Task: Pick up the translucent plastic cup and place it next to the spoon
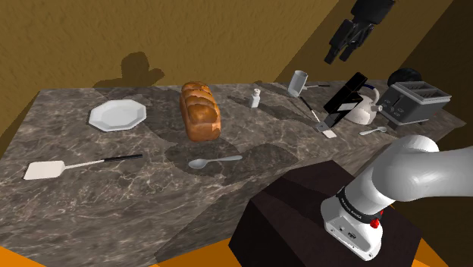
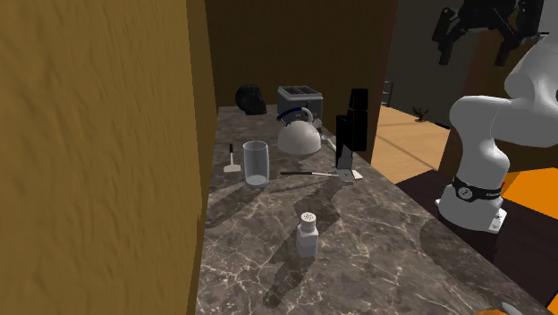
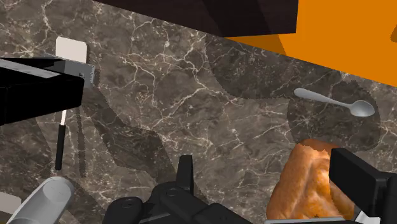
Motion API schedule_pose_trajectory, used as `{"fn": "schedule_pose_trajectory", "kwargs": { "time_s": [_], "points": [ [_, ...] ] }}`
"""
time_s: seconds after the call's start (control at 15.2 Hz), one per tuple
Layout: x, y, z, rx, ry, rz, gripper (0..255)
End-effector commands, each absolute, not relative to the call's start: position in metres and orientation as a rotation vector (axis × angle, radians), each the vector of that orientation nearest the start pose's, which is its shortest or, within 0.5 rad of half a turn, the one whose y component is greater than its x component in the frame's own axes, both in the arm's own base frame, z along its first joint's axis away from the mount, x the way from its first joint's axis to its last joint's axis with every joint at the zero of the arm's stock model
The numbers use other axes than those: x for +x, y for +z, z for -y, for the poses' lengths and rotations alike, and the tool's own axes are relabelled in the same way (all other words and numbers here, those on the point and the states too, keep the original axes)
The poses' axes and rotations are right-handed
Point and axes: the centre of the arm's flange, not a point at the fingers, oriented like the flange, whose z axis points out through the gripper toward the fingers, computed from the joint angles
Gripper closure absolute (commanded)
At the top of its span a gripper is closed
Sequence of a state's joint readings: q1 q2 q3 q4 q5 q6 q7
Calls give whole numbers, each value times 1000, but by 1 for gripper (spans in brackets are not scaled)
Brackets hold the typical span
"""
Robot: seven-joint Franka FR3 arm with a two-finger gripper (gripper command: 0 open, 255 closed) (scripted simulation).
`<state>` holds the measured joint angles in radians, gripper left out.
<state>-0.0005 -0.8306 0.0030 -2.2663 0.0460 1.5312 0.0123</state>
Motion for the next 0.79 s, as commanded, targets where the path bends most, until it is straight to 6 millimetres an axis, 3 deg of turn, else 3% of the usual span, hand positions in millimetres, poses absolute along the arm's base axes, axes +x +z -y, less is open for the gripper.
{"fn": "schedule_pose_trajectory", "kwargs": {
  "time_s": [0.0, 0.73],
  "points": [
    [289, 642, -6, -3094, -147, -10, 0],
    [365, 577, 101, -3099, -105, 95, 0]
  ]
}}
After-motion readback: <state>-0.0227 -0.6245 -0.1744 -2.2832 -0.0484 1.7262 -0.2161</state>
